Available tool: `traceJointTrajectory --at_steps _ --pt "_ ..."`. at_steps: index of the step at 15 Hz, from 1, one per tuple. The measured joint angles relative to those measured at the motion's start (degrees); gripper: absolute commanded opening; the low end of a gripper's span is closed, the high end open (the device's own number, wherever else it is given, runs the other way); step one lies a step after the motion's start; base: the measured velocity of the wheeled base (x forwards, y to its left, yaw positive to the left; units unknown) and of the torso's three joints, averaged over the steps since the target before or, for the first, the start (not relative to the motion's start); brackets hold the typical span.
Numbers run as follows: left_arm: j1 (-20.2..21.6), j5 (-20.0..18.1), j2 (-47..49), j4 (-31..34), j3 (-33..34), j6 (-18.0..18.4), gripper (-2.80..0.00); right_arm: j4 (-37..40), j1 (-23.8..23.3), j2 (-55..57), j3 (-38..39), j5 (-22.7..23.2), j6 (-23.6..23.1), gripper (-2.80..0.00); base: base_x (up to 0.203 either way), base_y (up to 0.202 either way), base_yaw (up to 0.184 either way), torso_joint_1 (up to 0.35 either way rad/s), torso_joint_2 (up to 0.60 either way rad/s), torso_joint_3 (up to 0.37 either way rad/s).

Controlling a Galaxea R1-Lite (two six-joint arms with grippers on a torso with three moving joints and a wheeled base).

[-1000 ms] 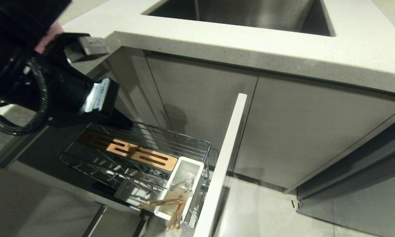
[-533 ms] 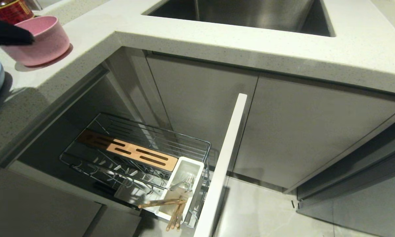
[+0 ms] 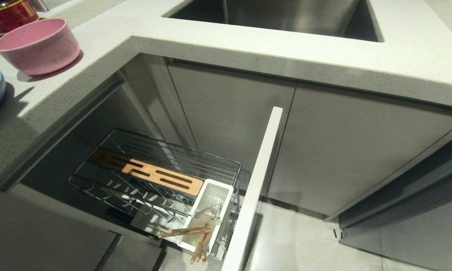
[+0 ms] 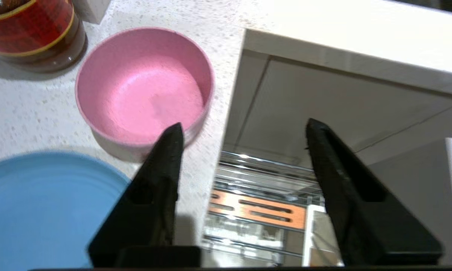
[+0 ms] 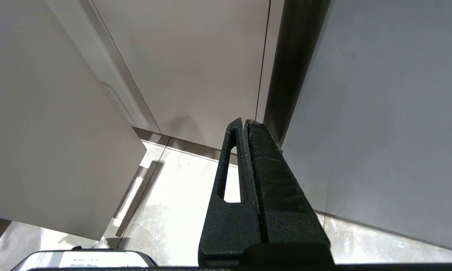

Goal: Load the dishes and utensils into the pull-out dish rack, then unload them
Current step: Pick up the bowl and place it in the cupboard

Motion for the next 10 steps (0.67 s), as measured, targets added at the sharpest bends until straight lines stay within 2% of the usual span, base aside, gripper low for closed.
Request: traceJointTrajectory --at_steps 6,10 --pt "1.20 2.58 7.42 -6.10 -0.06 5.34 0.00 -0.02 0.00 0.00 0.00 0.00 0.00 -2.80 0.000 0.000 0.000 0.000 0.00 0.000" --pt "1.81 2.67 11.96 -8.18 -0.09 6.28 0.00 0.00 0.00 0.00 0.00 0.00 0.00 -2.80 0.000 0.000 0.000 0.000 0.00 0.000"
